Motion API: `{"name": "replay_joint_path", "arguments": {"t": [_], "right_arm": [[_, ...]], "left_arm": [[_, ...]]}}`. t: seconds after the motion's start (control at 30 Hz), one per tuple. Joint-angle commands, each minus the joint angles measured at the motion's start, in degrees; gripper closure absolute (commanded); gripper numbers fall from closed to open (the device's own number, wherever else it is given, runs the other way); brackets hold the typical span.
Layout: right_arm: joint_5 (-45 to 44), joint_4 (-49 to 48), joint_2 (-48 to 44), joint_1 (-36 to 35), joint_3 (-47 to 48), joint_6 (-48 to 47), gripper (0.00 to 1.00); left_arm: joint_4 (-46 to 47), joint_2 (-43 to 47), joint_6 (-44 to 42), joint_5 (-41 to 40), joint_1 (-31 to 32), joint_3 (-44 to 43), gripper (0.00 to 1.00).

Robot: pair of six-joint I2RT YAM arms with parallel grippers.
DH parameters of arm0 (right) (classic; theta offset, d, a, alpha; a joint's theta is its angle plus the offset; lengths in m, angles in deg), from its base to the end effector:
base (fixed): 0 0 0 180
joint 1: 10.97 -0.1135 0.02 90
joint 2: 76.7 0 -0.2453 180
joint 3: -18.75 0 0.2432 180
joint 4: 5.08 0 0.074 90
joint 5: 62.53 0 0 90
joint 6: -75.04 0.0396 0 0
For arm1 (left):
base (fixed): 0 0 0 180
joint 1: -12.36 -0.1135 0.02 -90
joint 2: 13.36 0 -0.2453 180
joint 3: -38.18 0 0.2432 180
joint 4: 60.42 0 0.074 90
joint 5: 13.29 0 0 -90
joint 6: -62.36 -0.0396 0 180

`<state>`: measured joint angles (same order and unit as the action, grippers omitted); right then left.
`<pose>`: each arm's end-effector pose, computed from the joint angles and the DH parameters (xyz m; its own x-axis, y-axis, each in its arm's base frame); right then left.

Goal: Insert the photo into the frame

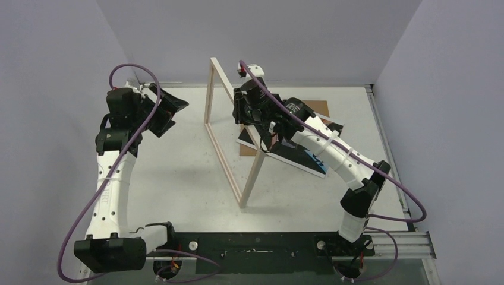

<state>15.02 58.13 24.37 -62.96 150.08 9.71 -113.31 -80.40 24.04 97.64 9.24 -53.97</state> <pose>0.2356 0.2876 0.4155 -0.5790 -0.0790 -0.8115 -0.4581 0.8548 0.2437 0.2431 -0.0009 0.3908 -0.4963 -0.7609 -0.4180 -0.2010 0.5690 -0.7974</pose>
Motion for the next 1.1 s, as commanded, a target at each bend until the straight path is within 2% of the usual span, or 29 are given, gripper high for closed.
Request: {"name": "replay_joint_path", "arguments": {"t": [0.0, 0.23, 0.43, 0.57, 0.7, 0.8, 0.87, 1.07], "right_arm": [[8.2, -14.25, -0.22, 2.62, -4.21, 15.59, 1.0], [8.8, -31.95, 0.71, 3.22, -18.38, 30.6, 1.0], [11.99, -51.75, 1.6, 4.3, -34.79, 37.95, 1.0], [18.48, -59.89, 2.05, 5.04, -43.02, 41.51, 1.0], [24.62, -65.02, 3.25, 5.1, -49.17, 42.64, 0.98], [26.97, -63.12, 5.11, 4.88, -52.16, 43.97, 0.98], [28.34, -65.93, 6.74, 4.94, -54.16, 45.85, 0.98], [31.22, -70.36, 12.25, 4.88, -53.41, 45.88, 0.95]], "left_arm": [[-4.84, 2.34, -5.48, -6.67, -0.15, 1.46, 0.11], [-6.36, 3.15, -6.8, -7.94, -0.22, 4.02, 0.11], [-8.33, 3.49, -8.12, -9.85, -0.23, 4.59, 0.11], [-8.74, 4.36, -8.44, -10.16, -0.36, 5.81, 0.11], [-9.06, 4.89, -8.66, -10.31, -0.4, 7.07, 0.11], [-9.75, 4.63, -9.24, -10.4, -0.38, 7.38, 0.11], [-9.98, 4.34, -9.45, -10.26, -0.4, 7.64, 0.11], [-10.01, 3.53, -9.49, -8.94, -0.36, 8.75, 0.11]]}}
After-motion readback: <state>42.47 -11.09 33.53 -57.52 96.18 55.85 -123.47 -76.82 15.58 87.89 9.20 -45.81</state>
